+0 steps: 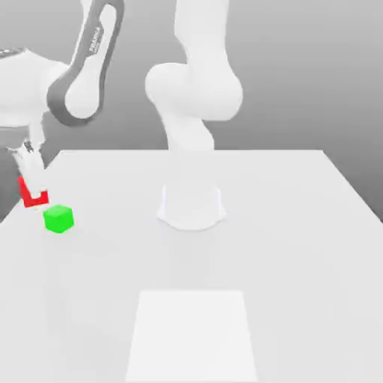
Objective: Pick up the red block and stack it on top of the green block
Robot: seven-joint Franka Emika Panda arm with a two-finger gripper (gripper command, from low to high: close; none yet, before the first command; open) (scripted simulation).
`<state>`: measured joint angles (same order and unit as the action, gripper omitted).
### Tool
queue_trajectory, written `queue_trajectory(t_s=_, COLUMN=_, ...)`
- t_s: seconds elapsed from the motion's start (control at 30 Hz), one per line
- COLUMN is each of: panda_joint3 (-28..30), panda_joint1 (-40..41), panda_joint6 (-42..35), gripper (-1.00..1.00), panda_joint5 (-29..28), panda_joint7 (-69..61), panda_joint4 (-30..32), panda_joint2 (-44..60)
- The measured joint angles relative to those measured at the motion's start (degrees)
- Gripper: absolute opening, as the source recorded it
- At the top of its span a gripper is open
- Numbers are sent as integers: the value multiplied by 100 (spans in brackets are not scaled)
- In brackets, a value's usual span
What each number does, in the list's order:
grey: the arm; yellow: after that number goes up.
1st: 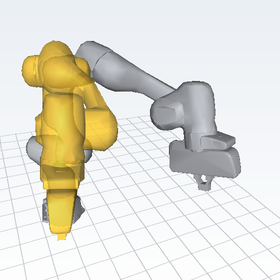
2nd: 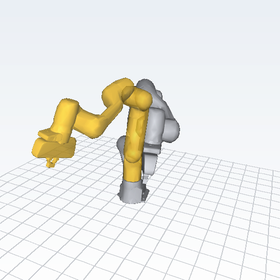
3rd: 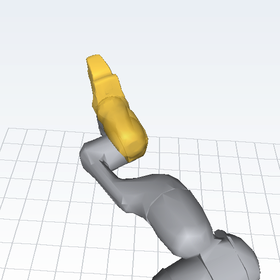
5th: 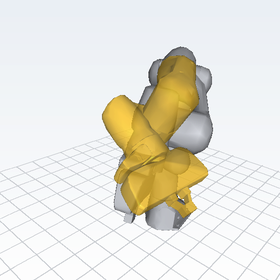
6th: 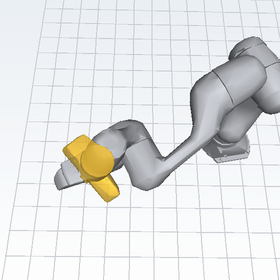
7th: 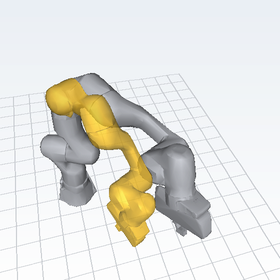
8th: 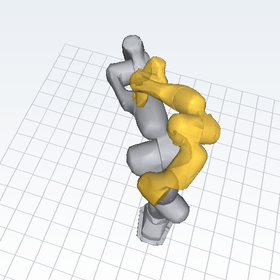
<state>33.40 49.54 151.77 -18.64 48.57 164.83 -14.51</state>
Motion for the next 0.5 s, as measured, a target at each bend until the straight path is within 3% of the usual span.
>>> queue_trajectory(t_s=0.5, panda_joint3=556, panda_joint1=-386, panda_joint6=794, gripper=-100, panda_joint5=926, panda_joint7=-677, panda_joint4=119, panda_joint2=674)
